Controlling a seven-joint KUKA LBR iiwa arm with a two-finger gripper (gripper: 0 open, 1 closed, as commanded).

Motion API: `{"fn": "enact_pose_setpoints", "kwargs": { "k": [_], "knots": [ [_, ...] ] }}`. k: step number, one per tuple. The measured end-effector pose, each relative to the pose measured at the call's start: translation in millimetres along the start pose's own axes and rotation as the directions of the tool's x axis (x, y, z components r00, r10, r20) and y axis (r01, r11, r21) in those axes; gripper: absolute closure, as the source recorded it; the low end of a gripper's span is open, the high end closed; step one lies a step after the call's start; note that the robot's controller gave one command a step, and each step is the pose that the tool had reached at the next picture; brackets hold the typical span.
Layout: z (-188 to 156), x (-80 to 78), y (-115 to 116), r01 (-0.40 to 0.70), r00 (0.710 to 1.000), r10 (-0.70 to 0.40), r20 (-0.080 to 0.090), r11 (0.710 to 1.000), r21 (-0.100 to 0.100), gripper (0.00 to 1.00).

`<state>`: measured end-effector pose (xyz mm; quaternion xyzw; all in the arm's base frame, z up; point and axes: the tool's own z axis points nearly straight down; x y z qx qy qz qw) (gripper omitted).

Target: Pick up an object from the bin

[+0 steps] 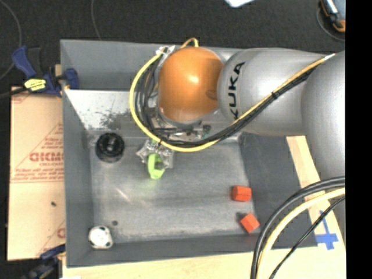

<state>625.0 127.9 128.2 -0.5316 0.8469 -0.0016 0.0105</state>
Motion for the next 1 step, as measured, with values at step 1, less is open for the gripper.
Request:
{"fn": "enact_pose_setpoints", "kwargs": {
  "k": [1],
  "knots": [
    [-12.2, 0.3, 0.5, -0.001, 1.0, 0.001, -0.002, 1.0, -0.003, 1.0]
  ]
}}
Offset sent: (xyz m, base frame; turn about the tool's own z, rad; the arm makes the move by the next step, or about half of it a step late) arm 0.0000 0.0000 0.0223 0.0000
